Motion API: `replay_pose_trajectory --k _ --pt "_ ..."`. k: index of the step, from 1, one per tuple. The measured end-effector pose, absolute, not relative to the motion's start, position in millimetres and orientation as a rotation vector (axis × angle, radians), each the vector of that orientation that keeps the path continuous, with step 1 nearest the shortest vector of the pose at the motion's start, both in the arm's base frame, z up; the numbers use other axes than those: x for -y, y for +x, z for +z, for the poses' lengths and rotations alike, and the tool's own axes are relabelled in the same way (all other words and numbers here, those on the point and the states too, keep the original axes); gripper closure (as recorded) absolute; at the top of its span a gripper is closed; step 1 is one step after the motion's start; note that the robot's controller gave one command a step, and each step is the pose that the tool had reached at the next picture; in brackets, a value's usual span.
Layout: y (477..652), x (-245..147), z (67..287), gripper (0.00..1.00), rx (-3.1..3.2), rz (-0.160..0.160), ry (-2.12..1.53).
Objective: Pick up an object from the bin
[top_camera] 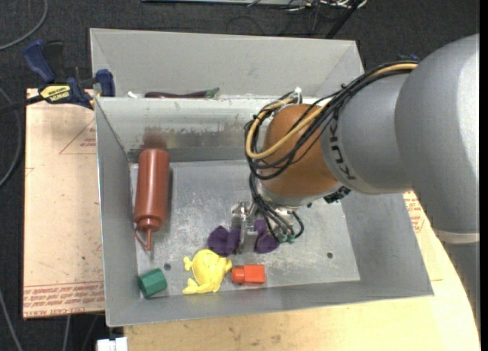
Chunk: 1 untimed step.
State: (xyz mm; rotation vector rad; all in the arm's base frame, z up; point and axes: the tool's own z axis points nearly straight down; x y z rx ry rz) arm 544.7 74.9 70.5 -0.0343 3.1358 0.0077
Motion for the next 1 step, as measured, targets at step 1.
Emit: replay_pose_trajectory --k 1 --pt "543.8 -74.8 73.7 1.00 -3.138 0.008 -0.034"
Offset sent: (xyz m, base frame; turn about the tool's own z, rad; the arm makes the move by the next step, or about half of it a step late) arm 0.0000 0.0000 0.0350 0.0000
